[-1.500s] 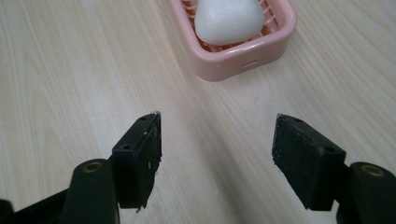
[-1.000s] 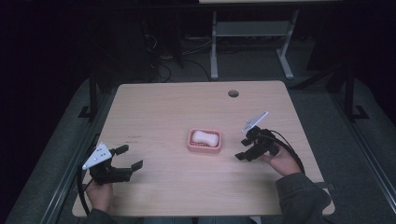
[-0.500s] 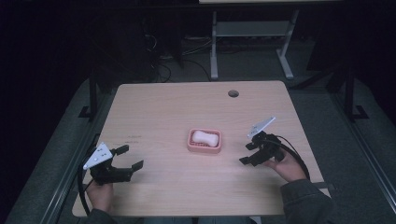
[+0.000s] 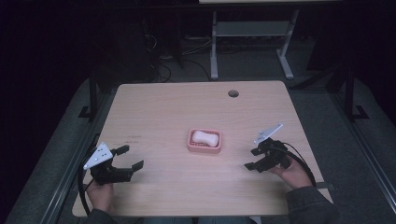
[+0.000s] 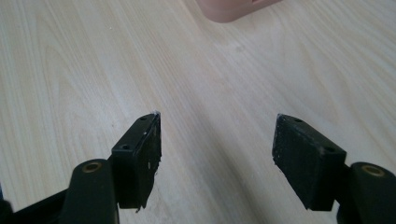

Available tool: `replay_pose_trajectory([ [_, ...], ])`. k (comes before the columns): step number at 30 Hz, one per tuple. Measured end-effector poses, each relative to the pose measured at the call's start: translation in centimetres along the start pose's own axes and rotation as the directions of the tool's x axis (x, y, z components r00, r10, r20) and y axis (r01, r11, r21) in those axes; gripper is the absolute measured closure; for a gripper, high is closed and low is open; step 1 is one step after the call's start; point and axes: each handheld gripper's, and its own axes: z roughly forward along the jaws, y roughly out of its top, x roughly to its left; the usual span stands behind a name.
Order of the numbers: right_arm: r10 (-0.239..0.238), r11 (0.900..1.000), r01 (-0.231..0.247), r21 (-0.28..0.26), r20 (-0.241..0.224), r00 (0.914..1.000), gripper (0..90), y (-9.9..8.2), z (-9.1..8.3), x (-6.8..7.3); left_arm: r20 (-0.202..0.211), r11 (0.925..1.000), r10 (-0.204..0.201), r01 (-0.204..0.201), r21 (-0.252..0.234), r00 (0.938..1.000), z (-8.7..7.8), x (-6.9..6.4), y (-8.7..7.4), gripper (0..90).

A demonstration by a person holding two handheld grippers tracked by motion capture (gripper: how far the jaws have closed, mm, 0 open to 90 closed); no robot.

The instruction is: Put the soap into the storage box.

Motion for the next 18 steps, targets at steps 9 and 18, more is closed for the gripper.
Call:
replay_pose_trajectory([
  [9,0.031,0.9995,-0.031,-0.007,0.006,0.9995,32.0,-2.1,-0.2,0.5,-0.001,1.0,0.001,-0.001,0.003,1.0,0.0,0.0,0.0,14.0],
  [18,0.044,0.9989,-0.044,-0.017,0.015,0.9989,32.0,-3.8,-0.6,1.2,-0.001,1.0,0.002,-0.002,0.004,1.0,0.1,0.0,0.0,14.0],
])
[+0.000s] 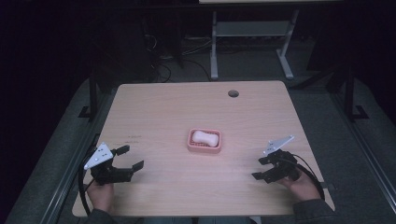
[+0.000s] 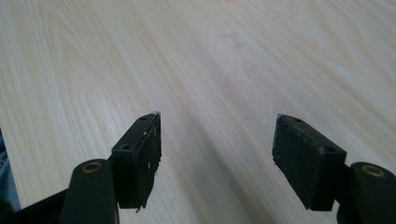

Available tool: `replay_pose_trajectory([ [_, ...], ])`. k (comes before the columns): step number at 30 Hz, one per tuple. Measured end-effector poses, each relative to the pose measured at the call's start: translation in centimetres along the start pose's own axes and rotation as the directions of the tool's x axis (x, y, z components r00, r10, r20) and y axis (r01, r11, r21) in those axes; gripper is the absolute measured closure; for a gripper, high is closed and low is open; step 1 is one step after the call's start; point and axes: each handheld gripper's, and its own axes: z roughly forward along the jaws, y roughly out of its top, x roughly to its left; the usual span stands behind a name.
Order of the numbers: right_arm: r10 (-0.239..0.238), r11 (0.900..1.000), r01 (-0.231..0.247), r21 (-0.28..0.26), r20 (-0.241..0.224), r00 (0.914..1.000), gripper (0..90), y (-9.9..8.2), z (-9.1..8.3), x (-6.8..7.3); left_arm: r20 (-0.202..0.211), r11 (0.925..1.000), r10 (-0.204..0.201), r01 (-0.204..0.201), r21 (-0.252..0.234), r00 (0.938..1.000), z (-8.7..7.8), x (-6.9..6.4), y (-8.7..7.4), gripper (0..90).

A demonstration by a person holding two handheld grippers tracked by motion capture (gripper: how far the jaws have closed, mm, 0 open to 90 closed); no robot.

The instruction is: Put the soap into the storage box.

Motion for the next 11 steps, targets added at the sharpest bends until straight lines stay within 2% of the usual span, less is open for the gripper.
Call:
replay_pose_trajectory([
  [6,0.012,0.9999,-0.012,-0.008,0.002,0.9999,31.9,-1.0,-0.2,0.4,0.001,1.0,0.002,-0.002,0.004,1.0,0.1,0.0,0.0,14.1],
  [8,0.0,0.9993,0.0,-0.039,0.01,0.9999,30.8,-1.2,-0.6,1.1,0.0,1.0,0.004,-0.004,0.003,1.0,0.1,-0.1,0.0,14.1],
  [11,0.003,0.9984,-0.002,-0.056,0.014,0.9999,30.8,-1.3,-1.0,1.5,-0.001,1.0,0.004,-0.004,0.001,1.0,0.1,-0.1,0.1,14.1],
])
